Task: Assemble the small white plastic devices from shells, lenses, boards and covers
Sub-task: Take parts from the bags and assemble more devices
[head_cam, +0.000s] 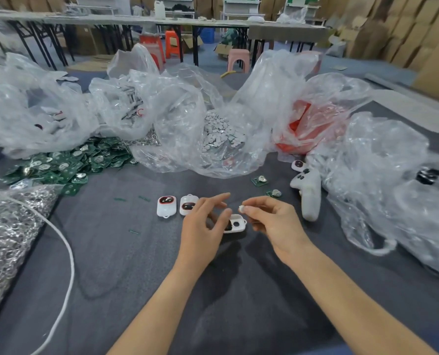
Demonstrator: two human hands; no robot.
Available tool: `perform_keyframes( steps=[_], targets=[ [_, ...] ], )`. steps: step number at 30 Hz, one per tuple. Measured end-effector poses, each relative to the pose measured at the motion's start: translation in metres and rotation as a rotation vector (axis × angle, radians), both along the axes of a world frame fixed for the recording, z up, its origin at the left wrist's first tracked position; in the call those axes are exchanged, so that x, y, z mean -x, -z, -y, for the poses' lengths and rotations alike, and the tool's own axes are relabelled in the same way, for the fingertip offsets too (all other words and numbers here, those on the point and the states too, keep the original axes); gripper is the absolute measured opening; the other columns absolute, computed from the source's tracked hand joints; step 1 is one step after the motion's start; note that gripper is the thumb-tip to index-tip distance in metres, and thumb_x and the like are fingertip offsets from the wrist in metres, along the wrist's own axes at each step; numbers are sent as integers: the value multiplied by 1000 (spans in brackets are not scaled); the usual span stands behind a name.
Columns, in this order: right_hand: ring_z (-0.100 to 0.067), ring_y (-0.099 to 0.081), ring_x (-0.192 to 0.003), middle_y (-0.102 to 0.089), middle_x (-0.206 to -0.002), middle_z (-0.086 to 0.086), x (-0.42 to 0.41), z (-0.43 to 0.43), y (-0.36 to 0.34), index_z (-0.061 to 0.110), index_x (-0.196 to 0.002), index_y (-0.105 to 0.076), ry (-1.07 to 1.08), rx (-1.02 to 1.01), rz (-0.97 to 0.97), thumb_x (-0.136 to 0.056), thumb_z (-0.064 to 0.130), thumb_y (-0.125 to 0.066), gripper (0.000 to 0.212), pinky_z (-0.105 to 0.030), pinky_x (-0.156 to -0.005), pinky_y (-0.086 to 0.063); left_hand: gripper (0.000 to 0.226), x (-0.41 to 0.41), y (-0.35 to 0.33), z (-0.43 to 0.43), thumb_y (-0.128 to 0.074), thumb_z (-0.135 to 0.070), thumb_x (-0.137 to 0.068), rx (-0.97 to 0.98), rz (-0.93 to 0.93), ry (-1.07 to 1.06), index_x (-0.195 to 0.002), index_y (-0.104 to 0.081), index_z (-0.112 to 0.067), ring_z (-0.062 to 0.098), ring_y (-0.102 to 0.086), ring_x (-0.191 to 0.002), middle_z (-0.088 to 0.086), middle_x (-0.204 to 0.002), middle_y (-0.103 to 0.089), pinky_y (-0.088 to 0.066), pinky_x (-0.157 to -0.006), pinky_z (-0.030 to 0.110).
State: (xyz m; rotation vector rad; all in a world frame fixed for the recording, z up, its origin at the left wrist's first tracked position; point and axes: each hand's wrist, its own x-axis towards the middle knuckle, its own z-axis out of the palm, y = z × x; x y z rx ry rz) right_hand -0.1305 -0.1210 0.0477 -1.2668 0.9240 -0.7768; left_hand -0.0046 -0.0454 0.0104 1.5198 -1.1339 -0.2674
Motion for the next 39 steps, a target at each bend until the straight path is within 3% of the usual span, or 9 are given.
perform_keyframes(
  steps=[6, 12, 19, 21, 25, 28, 30, 32, 39],
  targets=[
    [-5, -61, -65, -69, -69, 3, -8, -8, 4, 14, -78, -71, -62, 67, -43, -82, 1, -69, 14, -21, -61, -50, 31, -3, -1, -1, -69, -15, -86, -50, -24, -4, -78, -61, -44, 2, -59, -73, -15, -79, -66, -43, -64, 13],
    [-16, -63, -67, -68, -77, -12, -5, 0, 1, -1, -89, -68, -164, -62, 36, -86, -3, -64, 6, -22, -66, -56, 36, -3, 0, 1, -70, -8, -84, -20, -50, 20, -74, -60, -41, 2, -58, -69, -12, -79, -64, -43, -63, 12],
    [-15, -66, -64, -67, -71, -9, 2, 24, -9, -1, -80, -64, -335, -175, 9, -81, -11, -64, 10, -20, -64, -55, 22, -3, -2, 2, -70, -6, -84, -37, 7, 88, -80, -68, -27, 3, -58, -74, -12, -85, -64, -40, -66, 10],
    [-14, -65, -65, -67, -69, -7, 1, 27, -9, 1, -77, -65, -351, -101, -37, -80, -11, -66, 12, -21, -64, -55, 22, -3, -1, 2, -69, -5, -84, -29, 16, 68, -81, -69, -27, 4, -58, -74, -10, -86, -64, -41, -65, 11],
    [-11, -62, -66, -70, -73, -5, 0, 31, -2, 11, -74, -70, -302, 322, -315, -76, 0, -76, 13, -25, -68, -54, 26, -2, 1, 1, -65, -2, -86, -63, 44, -29, -90, -64, -28, -1, -59, -83, -15, -90, -64, -42, -71, 8],
    [-8, -54, -59, -67, -67, -1, 4, 29, 9, 18, -73, -71, -313, 515, -431, -73, 11, -80, 11, -25, -62, -47, 28, 0, 3, 2, -61, -5, -87, -174, 137, 37, -105, -60, -26, 2, -60, -96, -14, -98, -66, -46, -82, 19],
    [-14, -53, -58, -66, -67, -4, 6, 26, 17, 25, -72, -71, -326, 578, -440, -73, 14, -80, 14, -30, -62, -47, 28, 1, 5, 4, -61, -7, -86, -220, 297, 82, -110, -62, -20, 14, -59, -98, -7, -103, -65, -46, -87, 32],
    [-16, -59, -63, -67, -70, 1, 8, 25, 20, 29, -73, -70, -329, 609, -427, -74, 17, -81, 16, -31, -66, -49, 27, 2, 5, 4, -61, -7, -86, -227, 361, 87, -111, -64, -17, 18, -57, -96, -4, -105, -63, -45, -87, 37],
    [-11, -62, -86, -70, -87, 5, 8, 28, 22, 19, -82, -76, -358, 658, -458, -77, 14, -78, 8, -28, -80, -48, 28, 0, 7, 3, -56, 1, -87, -207, 335, 75, -110, -66, -14, 17, -58, -96, -2, -105, -64, -45, -85, 29]
  ],
)
